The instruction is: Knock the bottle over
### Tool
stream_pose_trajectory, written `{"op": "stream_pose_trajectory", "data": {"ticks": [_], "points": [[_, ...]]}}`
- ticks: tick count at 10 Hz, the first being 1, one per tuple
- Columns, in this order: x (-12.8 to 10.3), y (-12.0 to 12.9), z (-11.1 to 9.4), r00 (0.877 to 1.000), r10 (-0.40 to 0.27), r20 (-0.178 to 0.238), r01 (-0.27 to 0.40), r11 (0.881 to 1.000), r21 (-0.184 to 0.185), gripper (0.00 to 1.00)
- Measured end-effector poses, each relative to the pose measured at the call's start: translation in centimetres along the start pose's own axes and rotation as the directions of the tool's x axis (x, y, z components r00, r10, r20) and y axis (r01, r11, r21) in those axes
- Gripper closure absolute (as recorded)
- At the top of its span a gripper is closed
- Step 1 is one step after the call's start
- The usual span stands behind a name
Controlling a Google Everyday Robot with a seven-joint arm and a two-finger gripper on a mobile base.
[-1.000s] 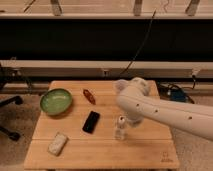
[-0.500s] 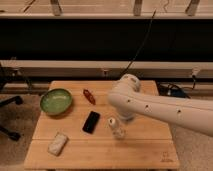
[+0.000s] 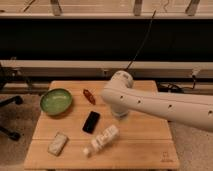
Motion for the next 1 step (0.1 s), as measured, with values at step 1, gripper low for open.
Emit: {"op": "stream_pose_trajectory", "data": {"ticks": [1], "points": [[0.03, 0.03, 0.02, 1.0, -0.001, -0.001, 0.001, 1.0, 0.001, 0.94]]}}
